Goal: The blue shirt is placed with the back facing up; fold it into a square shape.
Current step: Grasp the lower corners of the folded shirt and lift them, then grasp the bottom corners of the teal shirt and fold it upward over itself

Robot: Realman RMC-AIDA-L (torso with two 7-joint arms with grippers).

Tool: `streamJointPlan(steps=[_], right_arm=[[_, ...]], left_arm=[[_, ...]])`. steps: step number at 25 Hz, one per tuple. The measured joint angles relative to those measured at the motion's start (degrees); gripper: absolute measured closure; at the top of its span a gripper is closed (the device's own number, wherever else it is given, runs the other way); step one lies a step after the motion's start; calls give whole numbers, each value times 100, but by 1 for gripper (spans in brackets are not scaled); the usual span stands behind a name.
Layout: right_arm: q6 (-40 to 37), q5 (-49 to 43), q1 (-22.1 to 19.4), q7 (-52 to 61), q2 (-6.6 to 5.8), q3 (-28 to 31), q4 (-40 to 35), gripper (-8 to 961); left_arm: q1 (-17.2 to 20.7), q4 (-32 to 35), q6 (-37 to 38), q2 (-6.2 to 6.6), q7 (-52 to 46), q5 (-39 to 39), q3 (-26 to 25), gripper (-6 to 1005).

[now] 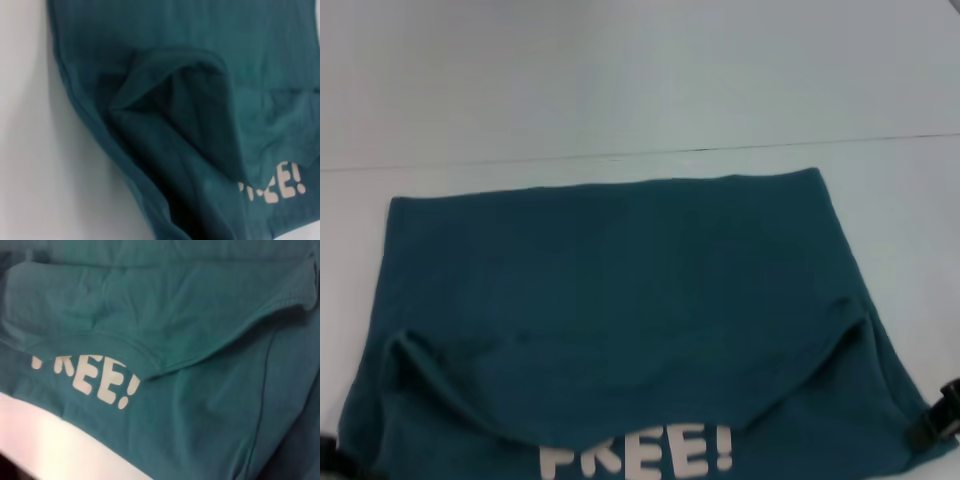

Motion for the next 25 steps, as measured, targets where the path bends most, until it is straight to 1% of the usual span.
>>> streamJointPlan(steps=[3,5,9,12,15,18,20,22,24,25], right_arm=[[-229,68,-94,-98,10,86,6,910],[-318,110,-118,-161,9,202,8,910],[-323,421,-108,-288,-70,502,54,910],[-323,770,-92,-360,-161,723,66,910],[-311,1125,-72,-378,-271,896,111,910],[-237,1523,-17,-404,-441,1010,264,910],[-152,1738,31,-401,-562,1106,377,910],[10,1869,93,-341,-656,1244,469,910],[227,1898,135,-247,-695,1384,498,910],[423,1906,152,-177,-702,1462,502,910]], left_arm=[[121,85,258,-49,73,113,-7,993],[139,105,404,-49,171,122,-84,993],[9,28,574,31,436,53,-410,993],[-179,-136,721,156,616,-30,-742,993],[-321,-175,793,244,651,-184,-970,993],[-512,-268,827,348,629,-475,-1202,992],[-640,-358,823,422,551,-577,-1301,992],[-795,-470,738,510,395,-590,-1369,992],[-959,-556,575,585,149,-567,-1375,992],[-959,-556,575,585,149,-567,-1375,992]])
